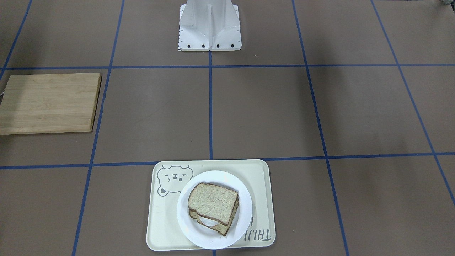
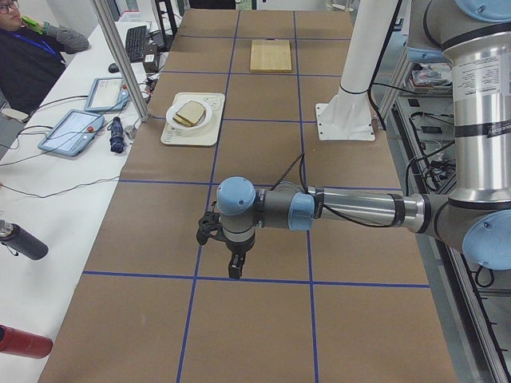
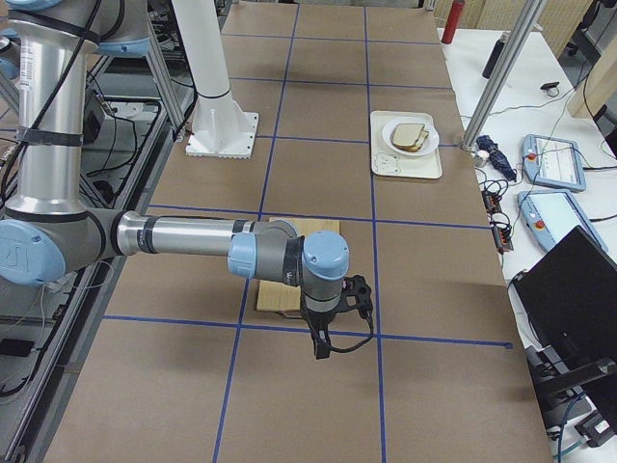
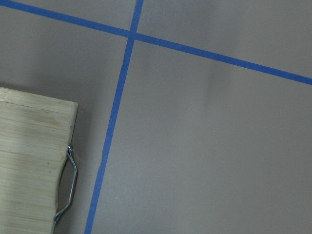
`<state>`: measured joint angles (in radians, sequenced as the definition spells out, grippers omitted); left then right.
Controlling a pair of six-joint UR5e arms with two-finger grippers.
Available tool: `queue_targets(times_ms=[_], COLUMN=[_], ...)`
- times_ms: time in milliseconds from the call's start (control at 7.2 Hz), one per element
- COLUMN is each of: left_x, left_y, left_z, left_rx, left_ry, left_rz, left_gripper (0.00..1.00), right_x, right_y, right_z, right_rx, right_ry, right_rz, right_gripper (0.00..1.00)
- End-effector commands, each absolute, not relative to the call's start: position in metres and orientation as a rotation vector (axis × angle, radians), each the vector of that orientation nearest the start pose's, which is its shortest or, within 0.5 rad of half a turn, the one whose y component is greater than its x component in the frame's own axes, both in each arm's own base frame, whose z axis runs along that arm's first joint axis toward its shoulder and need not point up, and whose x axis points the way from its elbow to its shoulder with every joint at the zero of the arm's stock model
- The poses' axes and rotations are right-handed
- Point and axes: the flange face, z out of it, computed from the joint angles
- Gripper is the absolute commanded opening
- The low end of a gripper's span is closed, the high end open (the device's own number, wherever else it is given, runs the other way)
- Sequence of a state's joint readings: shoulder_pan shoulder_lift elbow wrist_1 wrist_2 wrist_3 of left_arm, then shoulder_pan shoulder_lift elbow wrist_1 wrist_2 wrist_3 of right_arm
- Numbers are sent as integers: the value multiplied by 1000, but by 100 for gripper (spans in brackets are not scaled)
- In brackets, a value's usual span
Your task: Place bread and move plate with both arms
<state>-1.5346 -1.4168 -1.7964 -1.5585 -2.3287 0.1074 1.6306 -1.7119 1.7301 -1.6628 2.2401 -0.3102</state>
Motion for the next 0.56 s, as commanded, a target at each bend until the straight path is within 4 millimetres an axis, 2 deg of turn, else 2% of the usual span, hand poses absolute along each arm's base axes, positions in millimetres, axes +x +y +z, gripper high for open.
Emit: queue_targets(times_ms=[0,417], left_x=[-51,-51], left_y=[-431,-431], left_z=[621,625], left_rx=[84,72], left_ry=[756,755], left_rz=[155,144], left_gripper=[98,98], right_x=[97,97], right_y=[-424,-424], right_z=[659,659], right_rx=[59,59], right_ry=[-672,-674], right_rz=[-216,-215], right_gripper=[100,100])
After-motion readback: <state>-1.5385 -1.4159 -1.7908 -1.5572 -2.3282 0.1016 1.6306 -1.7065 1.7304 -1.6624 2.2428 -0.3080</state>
